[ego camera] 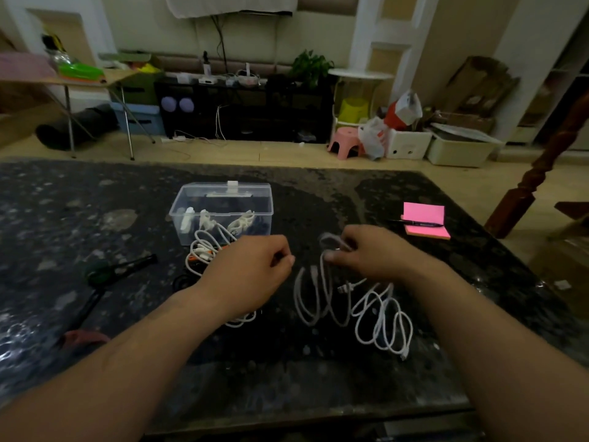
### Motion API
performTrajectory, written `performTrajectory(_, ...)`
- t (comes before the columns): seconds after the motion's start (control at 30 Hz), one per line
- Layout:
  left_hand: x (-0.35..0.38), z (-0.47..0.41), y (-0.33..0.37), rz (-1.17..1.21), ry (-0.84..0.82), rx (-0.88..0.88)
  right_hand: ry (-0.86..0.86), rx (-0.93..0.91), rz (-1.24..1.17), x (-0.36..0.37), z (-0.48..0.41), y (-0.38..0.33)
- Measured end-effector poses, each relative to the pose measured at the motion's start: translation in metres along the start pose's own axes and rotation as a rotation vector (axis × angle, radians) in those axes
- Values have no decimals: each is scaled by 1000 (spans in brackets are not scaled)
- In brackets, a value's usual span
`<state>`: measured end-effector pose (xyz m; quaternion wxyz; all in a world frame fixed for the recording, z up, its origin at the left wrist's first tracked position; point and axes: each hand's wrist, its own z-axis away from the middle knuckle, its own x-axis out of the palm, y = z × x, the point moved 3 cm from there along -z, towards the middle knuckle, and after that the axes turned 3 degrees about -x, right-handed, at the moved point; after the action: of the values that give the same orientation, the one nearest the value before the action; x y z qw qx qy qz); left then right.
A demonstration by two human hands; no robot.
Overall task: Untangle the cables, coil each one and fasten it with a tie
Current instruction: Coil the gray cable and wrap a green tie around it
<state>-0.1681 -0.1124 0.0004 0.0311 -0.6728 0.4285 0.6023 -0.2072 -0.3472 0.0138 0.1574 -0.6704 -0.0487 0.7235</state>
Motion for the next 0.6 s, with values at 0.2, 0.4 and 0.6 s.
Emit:
performTrajectory(0.2,2,-1,9,191,-13,-36,445,-13,-396,-57,33,-2)
performTrajectory(0.4,5,-1,21,404,-21,-176,700,-184,-836,-80,47,-13)
performTrajectory(0.6,21,2,24,693,-142,-353,720,-249,-1223,-77,38,-13)
